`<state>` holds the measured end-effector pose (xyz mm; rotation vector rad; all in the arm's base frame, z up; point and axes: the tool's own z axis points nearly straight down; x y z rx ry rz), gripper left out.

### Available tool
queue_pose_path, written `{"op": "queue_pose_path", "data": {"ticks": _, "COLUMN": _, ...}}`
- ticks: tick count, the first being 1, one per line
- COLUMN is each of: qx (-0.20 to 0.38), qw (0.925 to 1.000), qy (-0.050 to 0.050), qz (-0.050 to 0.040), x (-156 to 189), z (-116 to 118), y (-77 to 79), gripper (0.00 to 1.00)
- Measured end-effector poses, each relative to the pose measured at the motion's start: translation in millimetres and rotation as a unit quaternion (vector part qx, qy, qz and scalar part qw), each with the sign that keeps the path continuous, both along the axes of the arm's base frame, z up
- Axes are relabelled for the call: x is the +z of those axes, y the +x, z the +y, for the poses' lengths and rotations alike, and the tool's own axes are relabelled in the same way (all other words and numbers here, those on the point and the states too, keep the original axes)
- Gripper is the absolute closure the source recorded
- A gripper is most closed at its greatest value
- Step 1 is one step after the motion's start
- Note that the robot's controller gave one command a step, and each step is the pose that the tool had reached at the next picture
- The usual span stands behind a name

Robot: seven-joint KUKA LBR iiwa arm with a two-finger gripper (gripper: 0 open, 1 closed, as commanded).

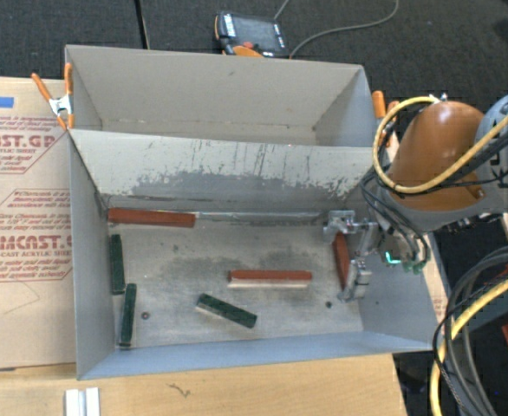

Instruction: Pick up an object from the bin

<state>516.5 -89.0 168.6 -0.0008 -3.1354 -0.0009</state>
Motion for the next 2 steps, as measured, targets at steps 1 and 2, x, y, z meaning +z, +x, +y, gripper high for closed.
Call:
{"op": "queue_pose_path", "data": {"ticks": 1, "qx": -0.04, "qw": 0.9992, "qy": 0.001, "qz": -0.0001, "x": -103.3, "z": 58.6, "y": 7.6, "gripper": 0.0}}
{"op": "queue_pose_path", "data": {"ticks": 2, "qx": -0.042, "qw": 0.9991, "qy": 0.0, "qz": -0.0032, "x": -99.0, "z": 55.6, "y": 9.4, "gripper": 1.0}}
